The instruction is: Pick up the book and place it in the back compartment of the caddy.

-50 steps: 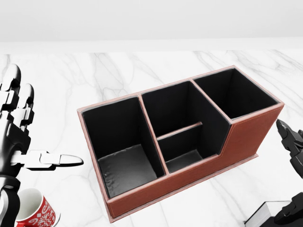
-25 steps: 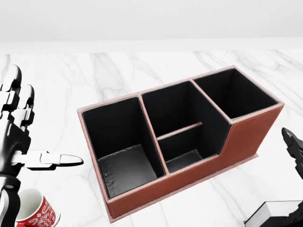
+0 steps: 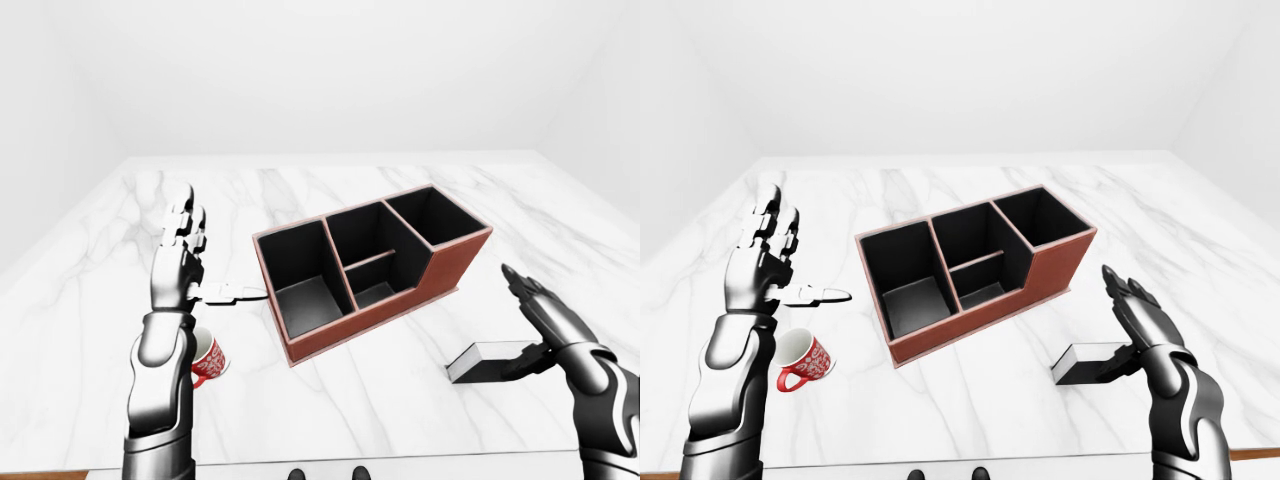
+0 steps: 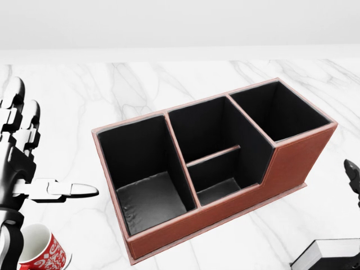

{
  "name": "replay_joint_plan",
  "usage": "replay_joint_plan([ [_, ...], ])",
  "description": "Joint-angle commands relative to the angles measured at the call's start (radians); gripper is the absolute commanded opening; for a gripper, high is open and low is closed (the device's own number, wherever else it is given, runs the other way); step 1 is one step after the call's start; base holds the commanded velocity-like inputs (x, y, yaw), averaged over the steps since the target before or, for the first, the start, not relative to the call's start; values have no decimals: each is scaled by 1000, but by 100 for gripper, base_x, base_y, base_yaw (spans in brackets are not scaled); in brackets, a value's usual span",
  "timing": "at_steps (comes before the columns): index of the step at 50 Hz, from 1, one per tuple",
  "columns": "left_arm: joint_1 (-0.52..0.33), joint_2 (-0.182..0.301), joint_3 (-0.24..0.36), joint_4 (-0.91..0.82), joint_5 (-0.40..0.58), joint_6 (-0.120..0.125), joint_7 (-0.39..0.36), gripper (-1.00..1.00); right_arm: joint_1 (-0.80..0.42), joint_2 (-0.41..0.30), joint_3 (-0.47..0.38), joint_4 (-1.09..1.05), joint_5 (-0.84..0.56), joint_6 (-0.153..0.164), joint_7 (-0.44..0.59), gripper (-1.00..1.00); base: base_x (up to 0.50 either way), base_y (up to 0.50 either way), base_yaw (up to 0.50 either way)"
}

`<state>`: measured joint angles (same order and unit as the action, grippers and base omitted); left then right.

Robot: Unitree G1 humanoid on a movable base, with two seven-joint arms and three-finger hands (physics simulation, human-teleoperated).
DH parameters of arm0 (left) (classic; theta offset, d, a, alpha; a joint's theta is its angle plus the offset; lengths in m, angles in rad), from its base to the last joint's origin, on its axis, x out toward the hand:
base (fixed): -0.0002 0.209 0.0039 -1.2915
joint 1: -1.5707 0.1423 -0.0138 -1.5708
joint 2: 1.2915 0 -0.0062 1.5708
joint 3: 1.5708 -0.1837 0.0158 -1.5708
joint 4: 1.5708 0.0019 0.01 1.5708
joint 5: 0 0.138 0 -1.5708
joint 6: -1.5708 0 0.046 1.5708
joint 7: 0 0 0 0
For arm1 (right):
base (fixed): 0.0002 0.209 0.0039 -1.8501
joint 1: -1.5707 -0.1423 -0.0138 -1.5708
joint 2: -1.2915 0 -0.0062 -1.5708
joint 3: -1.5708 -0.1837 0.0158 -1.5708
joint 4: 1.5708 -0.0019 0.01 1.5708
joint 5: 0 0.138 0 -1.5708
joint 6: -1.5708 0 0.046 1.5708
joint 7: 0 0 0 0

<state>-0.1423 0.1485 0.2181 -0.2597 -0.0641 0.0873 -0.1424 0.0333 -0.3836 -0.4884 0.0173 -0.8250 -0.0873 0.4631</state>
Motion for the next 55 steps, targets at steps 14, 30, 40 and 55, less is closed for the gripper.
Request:
replay_joint_plan([
  [14, 0, 0, 0, -4, 2, 0, 0, 99, -12, -34, 25, 112, -10, 0, -60, 100, 0, 0, 0],
  [30, 0, 1, 1, -1, 1, 0, -1, 99, -5, -28, 53, 159, -24, 0, -76, 100, 0, 0, 0],
  [40, -2, 0, -2, 12, 3, 0, 0, 100, 3, -29, 59, 177, -26, 0, -77, -81, 0, 0, 0],
  [55, -1, 0, -1, 2, 2, 0, 0, 99, 7, -27, 52, 161, -23, 0, -73, -100, 0, 0, 0],
])
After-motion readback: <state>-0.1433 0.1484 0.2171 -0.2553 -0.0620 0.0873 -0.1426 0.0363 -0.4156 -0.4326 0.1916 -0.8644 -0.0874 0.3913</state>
